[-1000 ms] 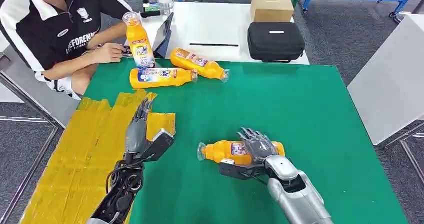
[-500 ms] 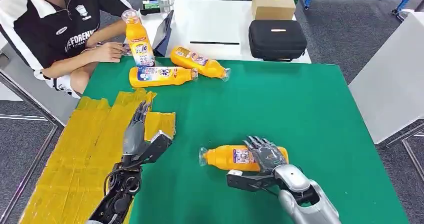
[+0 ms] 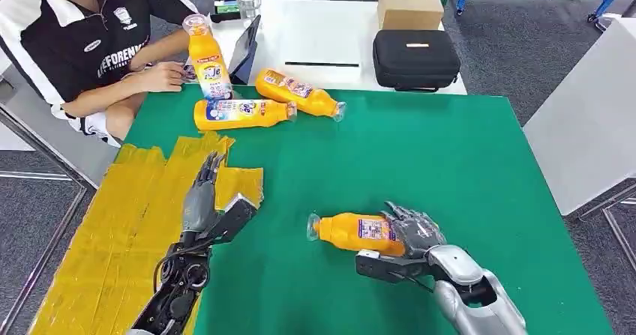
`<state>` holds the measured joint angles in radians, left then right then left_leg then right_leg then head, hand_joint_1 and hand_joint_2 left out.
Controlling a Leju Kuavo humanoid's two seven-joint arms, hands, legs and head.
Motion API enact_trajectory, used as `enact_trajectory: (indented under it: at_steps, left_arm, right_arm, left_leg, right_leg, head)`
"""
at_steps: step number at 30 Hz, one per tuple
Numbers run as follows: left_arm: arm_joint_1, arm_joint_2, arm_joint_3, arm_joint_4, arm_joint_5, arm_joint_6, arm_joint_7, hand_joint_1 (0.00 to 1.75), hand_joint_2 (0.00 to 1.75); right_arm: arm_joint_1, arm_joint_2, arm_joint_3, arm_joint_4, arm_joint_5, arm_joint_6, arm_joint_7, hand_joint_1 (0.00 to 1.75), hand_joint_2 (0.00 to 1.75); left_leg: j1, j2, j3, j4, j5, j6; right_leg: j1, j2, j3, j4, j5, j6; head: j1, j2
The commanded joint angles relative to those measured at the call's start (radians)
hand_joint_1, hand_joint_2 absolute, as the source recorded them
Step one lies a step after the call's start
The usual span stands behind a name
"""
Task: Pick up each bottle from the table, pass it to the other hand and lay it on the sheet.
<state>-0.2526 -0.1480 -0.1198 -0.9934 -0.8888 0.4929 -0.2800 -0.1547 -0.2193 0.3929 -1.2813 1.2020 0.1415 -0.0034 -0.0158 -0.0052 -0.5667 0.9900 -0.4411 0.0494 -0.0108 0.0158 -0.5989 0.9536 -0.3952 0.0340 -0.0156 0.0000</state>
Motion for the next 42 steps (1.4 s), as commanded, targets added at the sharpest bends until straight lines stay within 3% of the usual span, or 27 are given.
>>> enact_trajectory:
  at_steps: [1, 7, 18, 20, 23, 25, 31, 42]
  left_arm:
    - [-0.036, -0.001, 0.025, 0.056, -0.004, -0.009, 0.006, 0.0, 1.75]
    - [-0.023, -0.001, 0.031, 0.039, -0.014, -0.019, 0.011, 0.0, 1.75]
    - [-0.022, -0.001, 0.031, 0.039, -0.014, -0.019, 0.011, 0.0, 1.75]
    - [-0.013, -0.002, 0.033, 0.027, -0.018, -0.021, 0.01, 0.0, 1.75]
    - [0.016, -0.005, 0.028, -0.025, 0.006, -0.041, -0.015, 0.0, 1.75]
    - [0.026, -0.015, 0.013, -0.08, 0.08, -0.105, -0.062, 0.0, 1.75]
    - [0.006, -0.011, -0.099, -0.212, 0.346, -0.316, -0.116, 0.0, 1.75]
    - [-0.014, 0.038, -0.228, -0.3, 0.741, -0.611, -0.07, 0.0, 1.75]
  right_arm:
    - [-0.033, 0.026, -0.01, 0.145, 0.006, 0.012, 0.003, 1.75, 1.75]
    - [-0.024, 0.059, -0.033, 0.131, 0.027, -0.053, 0.0, 1.75, 1.75]
    - [-0.027, 0.063, -0.033, 0.131, 0.027, -0.052, 0.0, 1.75, 1.75]
    - [-0.023, 0.093, -0.064, 0.127, 0.028, -0.118, -0.011, 1.75, 1.75]
    - [-0.007, 0.2, -0.159, 0.087, -0.1, -0.242, -0.055, 1.75, 1.75]
    - [0.006, 0.287, -0.247, 0.043, -0.368, -0.297, -0.178, 1.75, 1.75]
    - [-0.027, 0.345, -0.265, 0.108, -0.869, -0.296, -0.36, 1.75, 1.75]
    - [-0.122, 0.342, -0.166, 0.233, -1.047, -0.311, -0.429, 1.75, 1.75]
  left_leg:
    - [0.001, -0.001, 0.003, -0.001, 0.0, -0.002]
    - [0.001, -0.001, 0.004, -0.001, 0.0, -0.003]
    - [0.001, 0.0, 0.004, -0.001, -0.001, -0.003]
    - [0.001, 0.0, 0.003, -0.001, -0.001, -0.003]
    - [0.002, 0.001, 0.005, 0.0, -0.002, -0.005]
    - [0.002, 0.002, 0.003, 0.0, -0.002, -0.004]
    - [0.002, 0.0, -0.001, 0.001, -0.002, -0.005]
    - [0.001, 0.0, -0.003, 0.0, 0.0, -0.003]
  right_leg:
    - [0.001, -0.002, 0.004, -0.002, 0.0, -0.001]
    - [0.001, -0.003, 0.005, -0.002, -0.001, -0.001]
    - [0.002, -0.002, 0.005, -0.001, -0.001, -0.001]
    - [0.002, -0.002, 0.004, -0.001, -0.001, -0.001]
    - [0.002, -0.001, 0.006, -0.001, -0.002, -0.002]
    - [0.002, 0.0, 0.003, 0.0, -0.001, -0.002]
    - [0.002, -0.002, -0.001, 0.002, -0.002, -0.002]
    - [0.001, -0.001, -0.002, 0.001, 0.0, -0.001]
  head:
    - [0.0, 0.0]
    - [0.0, 0.0]
    - [0.0, 0.0]
    - [0.0, 0.0]
    - [0.0, 0.0]
    - [0.001, 0.0]
    - [0.0, 0.0]
    - [0.0, 0.0]
